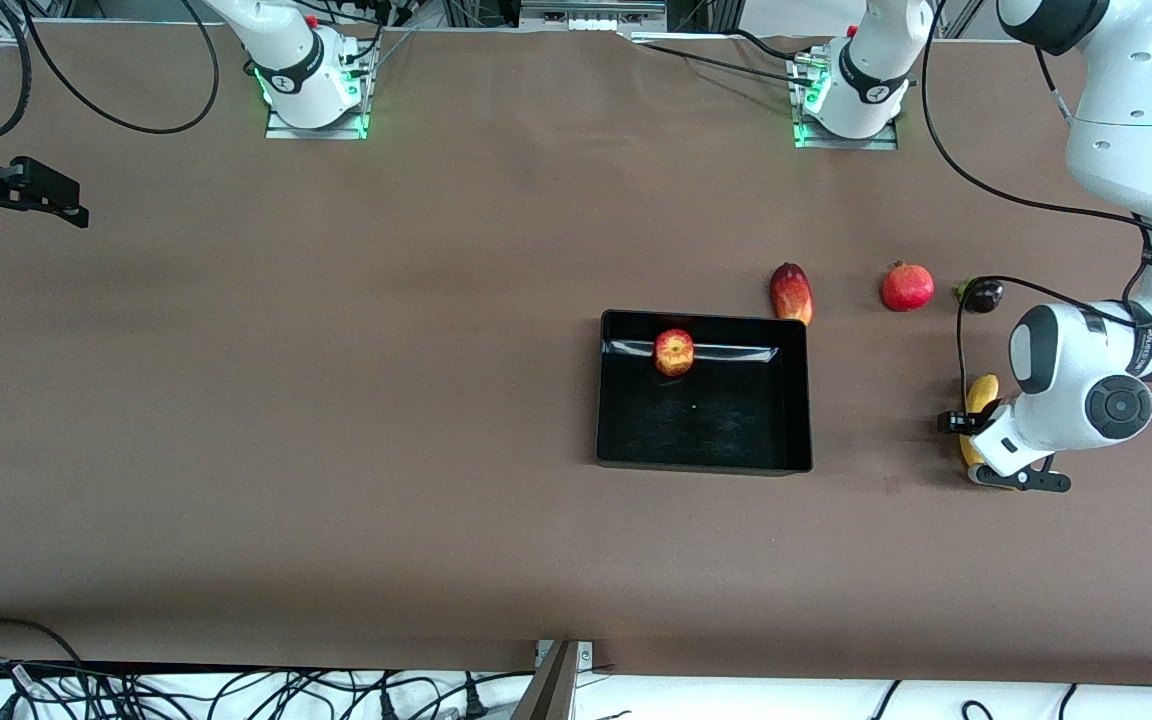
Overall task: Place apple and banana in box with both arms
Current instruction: 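Grasp the yellow banana with the left gripper, then lift the banana and carry it over the black box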
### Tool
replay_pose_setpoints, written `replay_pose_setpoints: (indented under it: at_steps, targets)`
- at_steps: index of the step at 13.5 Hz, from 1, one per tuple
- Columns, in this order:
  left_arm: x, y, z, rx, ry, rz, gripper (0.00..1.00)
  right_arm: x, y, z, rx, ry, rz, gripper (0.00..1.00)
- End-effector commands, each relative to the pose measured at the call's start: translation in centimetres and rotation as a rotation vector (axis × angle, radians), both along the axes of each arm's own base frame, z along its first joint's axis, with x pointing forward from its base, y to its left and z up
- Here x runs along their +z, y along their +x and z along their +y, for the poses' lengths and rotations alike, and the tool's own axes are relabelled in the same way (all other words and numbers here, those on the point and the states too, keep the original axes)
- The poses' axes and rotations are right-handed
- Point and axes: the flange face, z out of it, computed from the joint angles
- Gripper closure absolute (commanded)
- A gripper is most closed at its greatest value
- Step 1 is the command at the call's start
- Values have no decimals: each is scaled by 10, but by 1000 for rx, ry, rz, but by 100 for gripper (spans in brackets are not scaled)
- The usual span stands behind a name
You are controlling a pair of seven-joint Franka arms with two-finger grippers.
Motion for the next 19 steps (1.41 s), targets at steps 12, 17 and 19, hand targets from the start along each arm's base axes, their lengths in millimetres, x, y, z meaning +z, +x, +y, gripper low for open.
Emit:
replay_pose_setpoints:
  at_steps: [12, 17, 19]
  targets:
    - [134, -15, -151, 80, -20, 142, 100, 5, 1, -2, 0, -6, 5, 0]
    - [156, -24, -269, 219, -42, 109, 100, 6, 0, -1, 0, -8, 3, 0]
    - [147, -30, -296, 225, -35, 113, 100, 6, 0, -1, 2, -6, 3, 0]
